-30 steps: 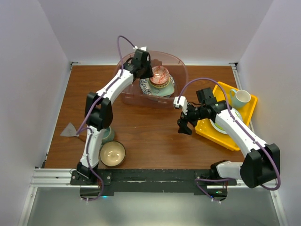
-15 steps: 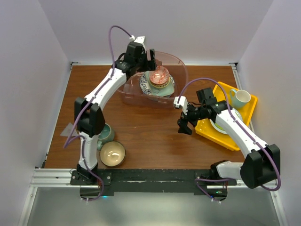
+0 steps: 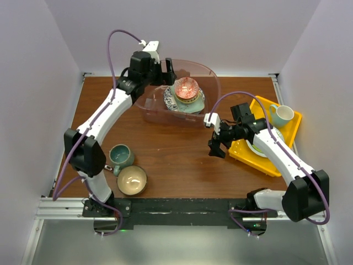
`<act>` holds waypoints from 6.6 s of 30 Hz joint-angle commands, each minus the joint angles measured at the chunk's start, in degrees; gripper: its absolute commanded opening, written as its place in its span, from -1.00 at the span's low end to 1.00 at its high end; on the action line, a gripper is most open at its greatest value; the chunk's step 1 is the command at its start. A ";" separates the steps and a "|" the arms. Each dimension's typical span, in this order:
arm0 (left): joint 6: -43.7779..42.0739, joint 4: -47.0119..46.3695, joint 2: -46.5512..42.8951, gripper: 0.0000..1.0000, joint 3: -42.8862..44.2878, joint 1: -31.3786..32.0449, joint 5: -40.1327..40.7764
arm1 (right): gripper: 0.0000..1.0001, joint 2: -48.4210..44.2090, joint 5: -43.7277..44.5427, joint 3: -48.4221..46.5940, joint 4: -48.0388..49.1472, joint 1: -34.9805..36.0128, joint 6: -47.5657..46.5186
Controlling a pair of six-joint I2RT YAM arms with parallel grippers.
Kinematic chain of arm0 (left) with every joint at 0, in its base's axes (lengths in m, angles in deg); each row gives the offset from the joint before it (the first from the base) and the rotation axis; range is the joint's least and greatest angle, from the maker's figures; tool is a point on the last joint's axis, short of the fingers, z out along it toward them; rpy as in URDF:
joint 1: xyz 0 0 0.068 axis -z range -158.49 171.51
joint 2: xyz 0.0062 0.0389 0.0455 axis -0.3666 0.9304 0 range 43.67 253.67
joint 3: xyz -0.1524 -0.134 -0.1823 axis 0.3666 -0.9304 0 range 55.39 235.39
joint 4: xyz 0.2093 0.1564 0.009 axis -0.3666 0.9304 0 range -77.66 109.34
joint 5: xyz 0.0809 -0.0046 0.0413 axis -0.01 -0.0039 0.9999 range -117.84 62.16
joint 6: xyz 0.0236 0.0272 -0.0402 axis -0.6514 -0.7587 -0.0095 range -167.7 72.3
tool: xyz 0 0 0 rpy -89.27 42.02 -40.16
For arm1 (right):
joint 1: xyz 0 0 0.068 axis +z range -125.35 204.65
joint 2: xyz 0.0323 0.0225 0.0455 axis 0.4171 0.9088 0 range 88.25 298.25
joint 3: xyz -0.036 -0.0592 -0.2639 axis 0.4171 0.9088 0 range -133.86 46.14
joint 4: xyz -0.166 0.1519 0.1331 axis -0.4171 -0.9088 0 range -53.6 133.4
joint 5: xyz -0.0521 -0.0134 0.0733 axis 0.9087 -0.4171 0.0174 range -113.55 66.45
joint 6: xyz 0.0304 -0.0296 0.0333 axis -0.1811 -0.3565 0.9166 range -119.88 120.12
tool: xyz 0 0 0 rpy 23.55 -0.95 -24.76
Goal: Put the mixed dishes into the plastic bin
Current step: Pick up the bowl from the center of the board.
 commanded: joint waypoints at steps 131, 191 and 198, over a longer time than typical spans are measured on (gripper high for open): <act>-11.44 -7.20 -66.48 1.00 -60.91 -0.91 18.54 | 0.96 38.58 21.66 -41.35 -4.02 55.77 -10.21; -10.03 -6.59 -65.78 1.00 -60.74 -0.91 22.06 | -1.00 37.01 22.19 -30.73 -6.04 60.34 -18.03; -9.68 -6.76 -65.60 1.00 -60.82 -0.91 20.83 | -1.00 33.32 23.50 -27.13 -7.01 60.34 -19.18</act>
